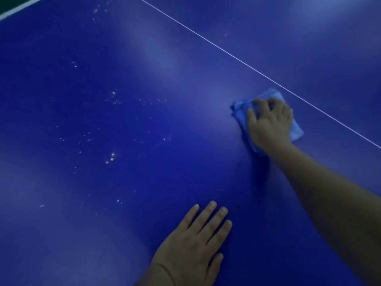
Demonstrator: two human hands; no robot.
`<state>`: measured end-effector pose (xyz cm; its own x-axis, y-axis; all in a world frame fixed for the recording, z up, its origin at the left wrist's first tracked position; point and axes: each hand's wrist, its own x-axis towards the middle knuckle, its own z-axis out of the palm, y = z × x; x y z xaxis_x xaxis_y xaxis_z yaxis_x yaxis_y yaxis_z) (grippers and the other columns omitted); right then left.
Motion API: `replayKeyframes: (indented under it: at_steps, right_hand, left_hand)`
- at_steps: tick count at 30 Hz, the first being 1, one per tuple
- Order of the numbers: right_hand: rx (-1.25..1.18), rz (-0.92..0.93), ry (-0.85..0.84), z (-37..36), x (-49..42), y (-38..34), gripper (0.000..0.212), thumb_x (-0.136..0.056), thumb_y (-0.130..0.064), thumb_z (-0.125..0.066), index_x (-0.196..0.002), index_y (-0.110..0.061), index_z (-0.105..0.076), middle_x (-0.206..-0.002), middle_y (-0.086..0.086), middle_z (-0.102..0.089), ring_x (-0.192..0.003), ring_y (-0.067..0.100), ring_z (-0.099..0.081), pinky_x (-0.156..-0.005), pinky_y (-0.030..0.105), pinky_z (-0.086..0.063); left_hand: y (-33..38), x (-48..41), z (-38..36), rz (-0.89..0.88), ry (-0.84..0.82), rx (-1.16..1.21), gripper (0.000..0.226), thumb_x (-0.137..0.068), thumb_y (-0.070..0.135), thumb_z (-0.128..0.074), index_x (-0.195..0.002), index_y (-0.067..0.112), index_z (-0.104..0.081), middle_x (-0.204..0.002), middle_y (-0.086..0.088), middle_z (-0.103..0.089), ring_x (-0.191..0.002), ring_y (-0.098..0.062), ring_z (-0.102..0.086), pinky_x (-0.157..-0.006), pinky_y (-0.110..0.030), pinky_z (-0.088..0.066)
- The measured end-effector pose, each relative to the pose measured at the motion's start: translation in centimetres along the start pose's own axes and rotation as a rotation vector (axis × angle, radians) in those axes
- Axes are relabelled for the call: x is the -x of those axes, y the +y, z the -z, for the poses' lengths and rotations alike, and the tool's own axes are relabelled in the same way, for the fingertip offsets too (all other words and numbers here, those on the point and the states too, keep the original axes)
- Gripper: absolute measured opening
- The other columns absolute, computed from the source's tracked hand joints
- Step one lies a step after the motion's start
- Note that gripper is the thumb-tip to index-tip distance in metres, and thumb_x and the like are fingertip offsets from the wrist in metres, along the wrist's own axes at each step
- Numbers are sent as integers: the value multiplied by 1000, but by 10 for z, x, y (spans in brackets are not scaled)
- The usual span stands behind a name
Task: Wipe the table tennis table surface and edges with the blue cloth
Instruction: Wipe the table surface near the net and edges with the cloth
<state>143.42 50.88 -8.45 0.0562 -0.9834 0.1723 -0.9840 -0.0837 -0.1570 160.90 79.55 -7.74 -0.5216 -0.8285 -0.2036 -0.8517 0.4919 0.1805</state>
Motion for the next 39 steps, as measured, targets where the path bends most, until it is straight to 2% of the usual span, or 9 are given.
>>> replayKeyframes:
  at_steps: [4, 10, 16, 22, 26, 29, 35, 37, 39]
  right_hand:
    - [-65, -319, -167, -10, -76, -34, 62, -103, -49, -26, -157, -19, -27, -163, 18, -19, -152, 38, -11, -122, 55, -6]
    - [46, 391, -269, -29, -71, -91, 63, -106, -47, -27, -159, -14, -23, -166, 13, -18, -153, 34, -14, -123, 48, -12]
    - [4, -132, -281, -26, -100, -78, 71, -102, -54, -18, -161, -16, -11, -169, 4, -4, -154, 33, 2, -122, 59, 1]
    - [36, 472, -331, -24, 5, -131, 68, -101, -55, -20, -160, -21, -20, -168, 1, -14, -155, 30, -8, -119, 58, -8]
    - [88, -42, -252, -4, -12, -44, 66, -103, -53, -20, -161, -22, -16, -169, 1, -9, -155, 30, -5, -120, 62, -8]
    - [36, -238, -232, -3, 29, -92, 69, -102, -55, -17, -161, -20, -12, -169, 2, -6, -155, 31, 0, -119, 64, -3]
    - [75, 615, -397, -8, 119, -188, 65, -104, -53, -23, -161, -22, -16, -169, 2, -8, -155, 30, -4, -121, 57, -5]
    - [111, 489, -376, 0, 87, -143, 64, -106, -50, -27, -161, -19, -17, -168, 6, -11, -155, 30, -7, -122, 55, -10]
    - [42, 59, -384, 12, 73, -110, 68, -104, -55, -20, -161, -20, -13, -169, 4, -6, -155, 29, -2, -122, 58, -5]
  left_hand:
    - [-4, 0, -5, -20, 2, -25, 64, -92, 54, -46, -148, 23, -50, -159, -3, -39, -148, -26, -32, -112, -46, -24]
    - [-6, -1, -13, -45, 17, -67, 64, -95, 54, -42, -150, 22, -44, -162, -4, -33, -150, -27, -27, -115, -47, -22]
    - [-9, -1, -7, -56, 22, -14, 63, -96, 53, -42, -151, 21, -44, -162, -3, -33, -151, -27, -25, -116, -46, -20]
    - [-4, 4, 6, -4, 5, 74, 62, -100, 47, -35, -155, 17, -36, -165, -4, -25, -154, -28, -17, -124, -50, -15]
    - [-2, 5, -3, -8, 21, 126, 64, -104, 45, -23, -160, 15, -16, -168, -5, -2, -155, -25, 12, -122, -47, 11]
    - [-1, 5, -1, -6, 4, 124, 64, -105, 44, -22, -161, 15, -10, -169, -6, 1, -154, -26, 14, -123, -48, 12]
    - [20, 43, 10, -9, 149, 136, 58, -105, 39, -30, -157, 13, -28, -165, -9, -24, -154, -29, -10, -125, -46, 4]
    - [39, 90, -2, 167, 255, 199, 58, -102, 38, -38, -155, 14, -33, -165, -9, -25, -155, -28, -13, -124, -46, -6]
    - [56, 146, -18, 447, 337, 307, 60, -97, 36, -46, -152, 14, -40, -164, -11, -27, -154, -30, -18, -120, -50, -18]
